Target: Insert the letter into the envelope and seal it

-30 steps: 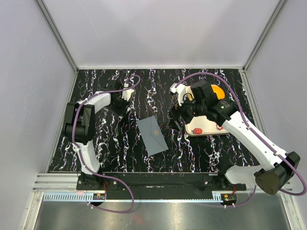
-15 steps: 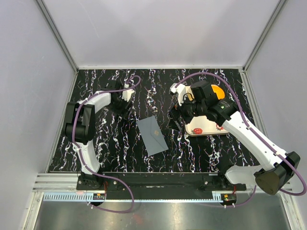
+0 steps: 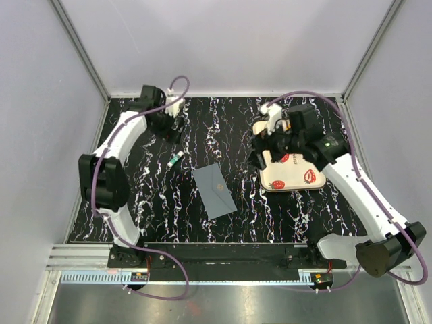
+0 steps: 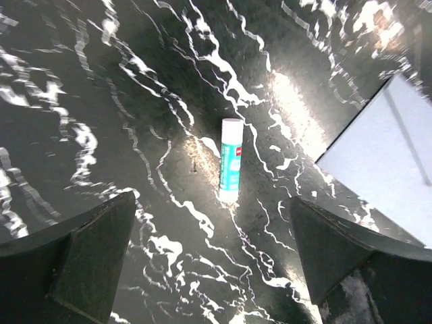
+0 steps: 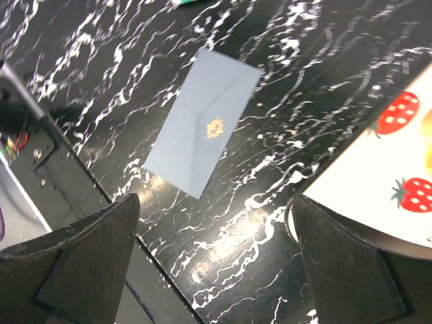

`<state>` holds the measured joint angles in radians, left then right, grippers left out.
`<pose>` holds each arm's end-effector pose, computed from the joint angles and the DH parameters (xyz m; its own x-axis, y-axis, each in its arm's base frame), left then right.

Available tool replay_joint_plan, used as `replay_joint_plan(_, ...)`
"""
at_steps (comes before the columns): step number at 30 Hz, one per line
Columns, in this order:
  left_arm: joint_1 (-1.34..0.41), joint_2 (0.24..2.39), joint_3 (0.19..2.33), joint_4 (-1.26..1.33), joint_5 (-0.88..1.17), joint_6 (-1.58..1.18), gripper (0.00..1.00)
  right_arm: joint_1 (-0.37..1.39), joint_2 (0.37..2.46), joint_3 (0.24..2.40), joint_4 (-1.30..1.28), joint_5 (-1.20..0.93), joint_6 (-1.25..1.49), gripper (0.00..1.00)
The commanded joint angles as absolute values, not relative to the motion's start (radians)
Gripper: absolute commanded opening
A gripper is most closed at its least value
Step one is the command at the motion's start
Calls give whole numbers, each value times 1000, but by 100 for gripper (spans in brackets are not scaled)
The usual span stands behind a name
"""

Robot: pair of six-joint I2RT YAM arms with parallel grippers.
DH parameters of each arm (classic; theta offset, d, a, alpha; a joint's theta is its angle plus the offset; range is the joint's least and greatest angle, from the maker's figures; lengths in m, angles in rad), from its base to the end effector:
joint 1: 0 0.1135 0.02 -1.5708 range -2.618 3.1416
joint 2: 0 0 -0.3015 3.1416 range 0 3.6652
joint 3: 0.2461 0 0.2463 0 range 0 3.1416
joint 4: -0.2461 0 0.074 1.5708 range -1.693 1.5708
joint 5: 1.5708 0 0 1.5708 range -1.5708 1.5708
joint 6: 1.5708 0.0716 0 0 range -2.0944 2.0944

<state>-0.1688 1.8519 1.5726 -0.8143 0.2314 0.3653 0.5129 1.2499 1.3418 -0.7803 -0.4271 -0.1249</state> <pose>0.4071 -0.0860 0.2674 -0.7224 0.4758 -0.5018 0.5625 0.8264 -0.0262 0.2161 0.1558 0.3929 -0.4589 -0.3885 -0.7990 -0.7887 0.5923 0.1649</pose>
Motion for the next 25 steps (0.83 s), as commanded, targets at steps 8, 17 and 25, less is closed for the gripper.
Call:
replay_joint_plan(8, -199, 1398, 1602, -979, 254, 140, 99, 70, 1131, 1332, -782, -474, 115, 98)
replay_joint_plan(17, -374, 1194, 1163, -825, 31, 23, 99, -29, 997, 1027, -695, -397, 100, 98)
replay_joint_plan(25, -390, 1141, 1109, -785, 3, 6, 99, -29, 960, 988, -684, -409, 69, 98)
